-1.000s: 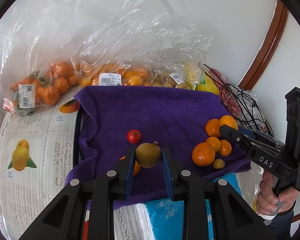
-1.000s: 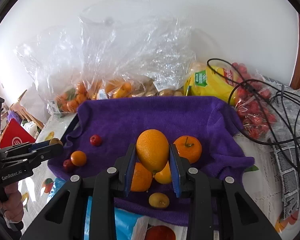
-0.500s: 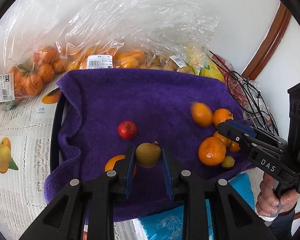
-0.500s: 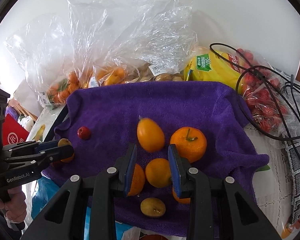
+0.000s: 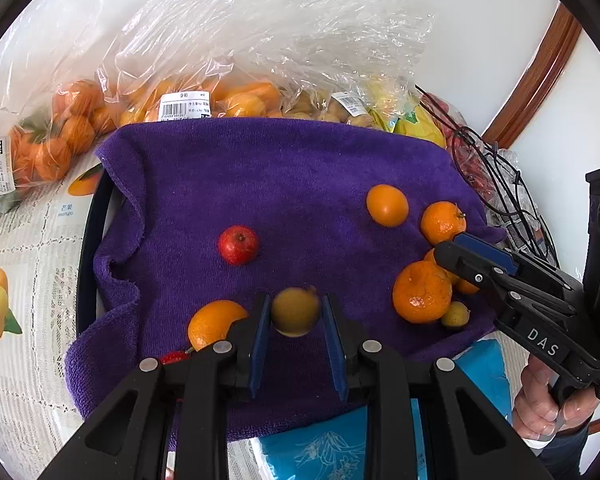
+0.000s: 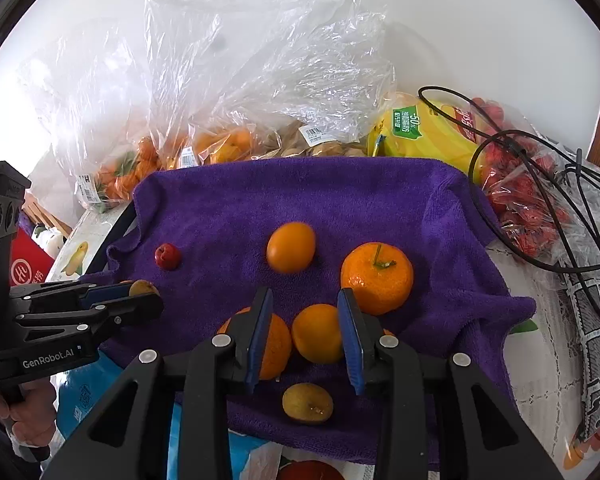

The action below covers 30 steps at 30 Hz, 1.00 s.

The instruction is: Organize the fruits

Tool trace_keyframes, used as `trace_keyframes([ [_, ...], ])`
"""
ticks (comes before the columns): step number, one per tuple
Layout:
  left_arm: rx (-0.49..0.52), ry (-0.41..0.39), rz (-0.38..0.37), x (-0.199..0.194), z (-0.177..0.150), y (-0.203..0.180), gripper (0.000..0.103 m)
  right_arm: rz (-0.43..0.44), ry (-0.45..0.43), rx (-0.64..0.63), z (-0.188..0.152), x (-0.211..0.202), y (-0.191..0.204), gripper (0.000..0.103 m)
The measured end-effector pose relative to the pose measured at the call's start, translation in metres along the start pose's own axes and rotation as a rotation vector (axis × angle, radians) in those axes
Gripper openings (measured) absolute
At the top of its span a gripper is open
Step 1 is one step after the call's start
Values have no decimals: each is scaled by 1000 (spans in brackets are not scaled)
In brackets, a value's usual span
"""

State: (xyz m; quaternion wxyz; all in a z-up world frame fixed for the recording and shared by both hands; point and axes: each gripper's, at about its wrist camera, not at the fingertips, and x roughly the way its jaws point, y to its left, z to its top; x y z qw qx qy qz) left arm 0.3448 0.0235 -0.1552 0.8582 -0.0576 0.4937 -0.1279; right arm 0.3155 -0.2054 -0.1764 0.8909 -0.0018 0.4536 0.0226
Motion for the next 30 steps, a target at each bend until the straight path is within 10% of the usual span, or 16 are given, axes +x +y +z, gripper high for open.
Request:
trace_keyframes([
  [18,29,-62,37,-44,-11,-14,70,-5,-23,20,-10,-38,4,36],
  [30,19,-151,67,-119,-73,-31,82,-77,-113,9,-43,-140,34,71],
])
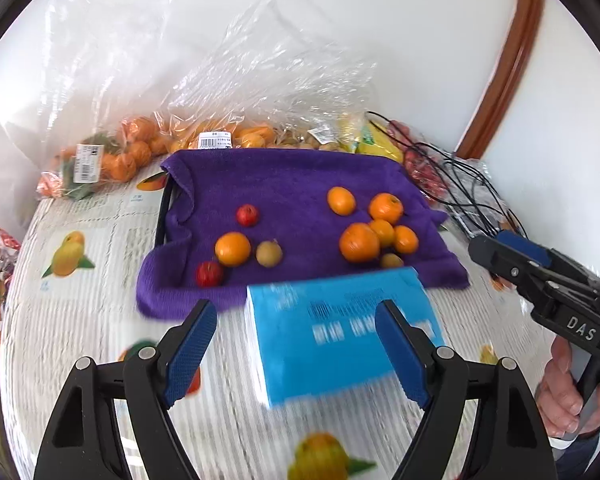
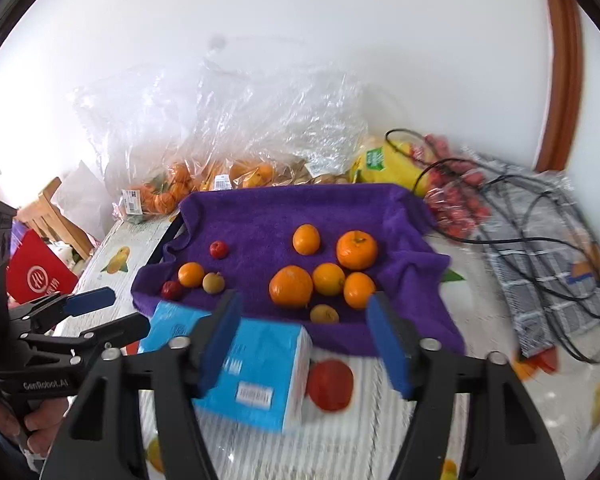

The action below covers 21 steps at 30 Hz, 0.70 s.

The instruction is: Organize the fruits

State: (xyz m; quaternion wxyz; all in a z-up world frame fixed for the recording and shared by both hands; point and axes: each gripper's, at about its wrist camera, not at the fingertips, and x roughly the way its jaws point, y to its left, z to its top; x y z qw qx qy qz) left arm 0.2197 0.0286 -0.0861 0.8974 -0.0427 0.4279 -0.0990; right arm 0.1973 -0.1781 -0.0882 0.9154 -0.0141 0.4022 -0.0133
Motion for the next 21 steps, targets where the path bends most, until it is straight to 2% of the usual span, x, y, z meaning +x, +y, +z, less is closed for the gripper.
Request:
trace_keyframes([
  [4,-1,-20,15,-20,-19,-8,83,-21,-35,1,-17,-36,11,82],
  [10,-13,-60,38,-55,-48,-17,85,-49,-57,4,-41,-71,20,84],
  [17,-13,-121,73,-91,-74,-29,93,-57,-58,5,-73,-107,26,84],
  [21,3,-149,76,-112,-86,-41,96,-75,-76,20,-89,-128,25,93],
])
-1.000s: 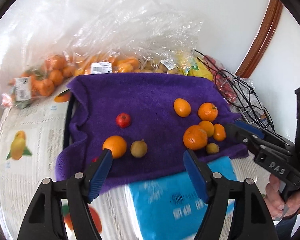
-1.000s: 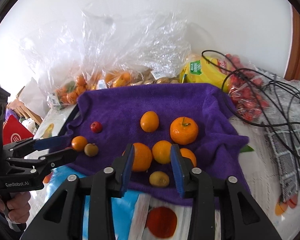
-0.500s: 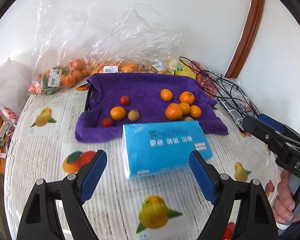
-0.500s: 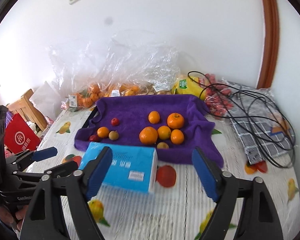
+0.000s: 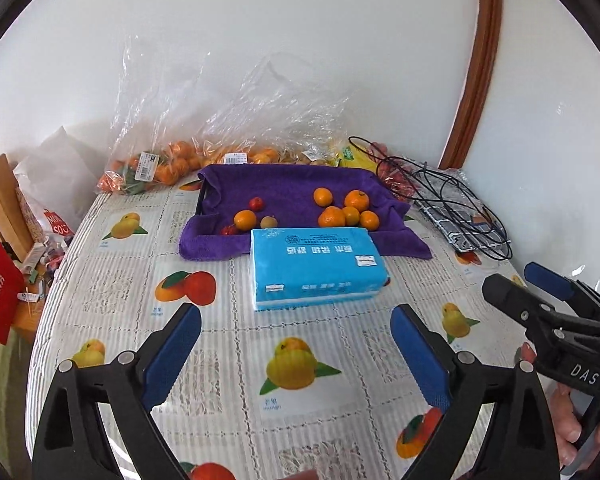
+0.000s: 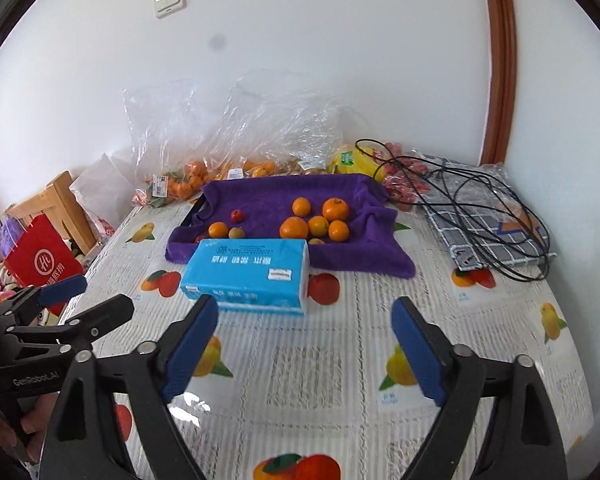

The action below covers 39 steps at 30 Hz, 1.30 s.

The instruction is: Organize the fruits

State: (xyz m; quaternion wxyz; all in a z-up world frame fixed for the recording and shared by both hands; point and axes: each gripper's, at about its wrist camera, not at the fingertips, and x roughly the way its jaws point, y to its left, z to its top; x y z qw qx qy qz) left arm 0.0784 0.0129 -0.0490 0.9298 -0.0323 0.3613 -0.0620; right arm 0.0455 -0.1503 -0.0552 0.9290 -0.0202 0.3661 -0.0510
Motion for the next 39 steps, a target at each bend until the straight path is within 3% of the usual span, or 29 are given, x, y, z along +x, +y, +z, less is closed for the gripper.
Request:
trace_keyframes([
  [4,3,-29,0,-20,-10,-5,101,-13,-27,14,-10,-20,-4,103],
  [8,15,-43,29,-26,-16,-7,101,-58,-34,-29,-16,-29,-1,103],
  [39,41,-83,82,-48,-18,-12,101,-46,-73,-14,-19,-51,-1,103],
])
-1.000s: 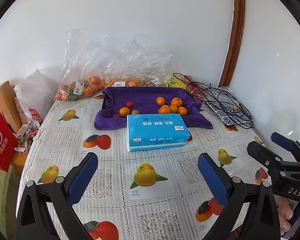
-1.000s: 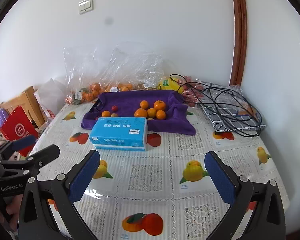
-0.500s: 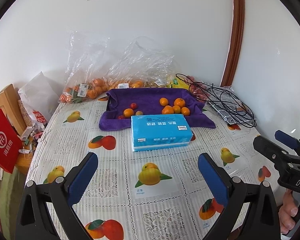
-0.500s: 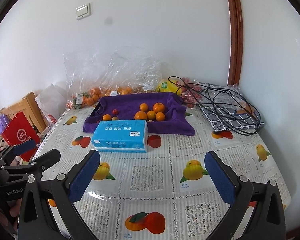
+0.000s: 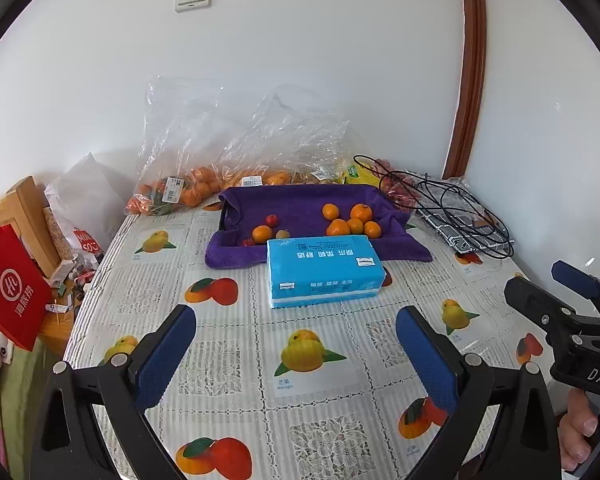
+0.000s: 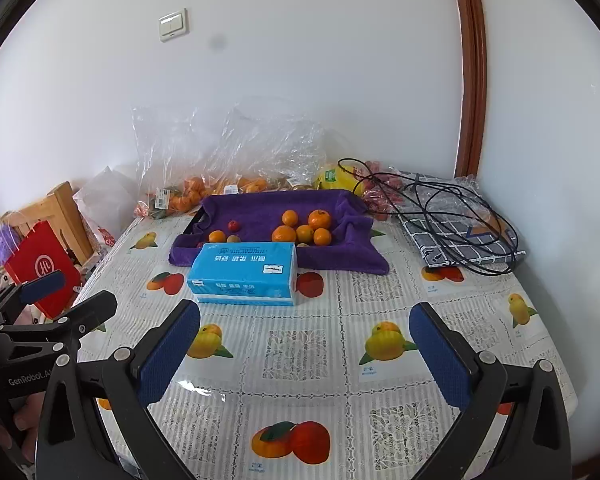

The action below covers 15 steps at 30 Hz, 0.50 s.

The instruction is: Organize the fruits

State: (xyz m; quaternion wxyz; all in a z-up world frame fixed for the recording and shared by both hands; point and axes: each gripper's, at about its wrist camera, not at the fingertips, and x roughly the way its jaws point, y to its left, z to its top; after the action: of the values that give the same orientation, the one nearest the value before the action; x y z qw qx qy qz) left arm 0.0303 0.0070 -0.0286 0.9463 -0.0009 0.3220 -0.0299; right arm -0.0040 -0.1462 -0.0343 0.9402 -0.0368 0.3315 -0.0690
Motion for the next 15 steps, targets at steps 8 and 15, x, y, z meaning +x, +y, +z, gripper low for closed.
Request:
trace_keyframes([
  [8,-1,2,-11,0,-1,-2,101,0,0,7,-1,-1,-1,103],
  [15,-1,3,-14,0,-1,0,101,1,4,4,-3,0,-1,103],
])
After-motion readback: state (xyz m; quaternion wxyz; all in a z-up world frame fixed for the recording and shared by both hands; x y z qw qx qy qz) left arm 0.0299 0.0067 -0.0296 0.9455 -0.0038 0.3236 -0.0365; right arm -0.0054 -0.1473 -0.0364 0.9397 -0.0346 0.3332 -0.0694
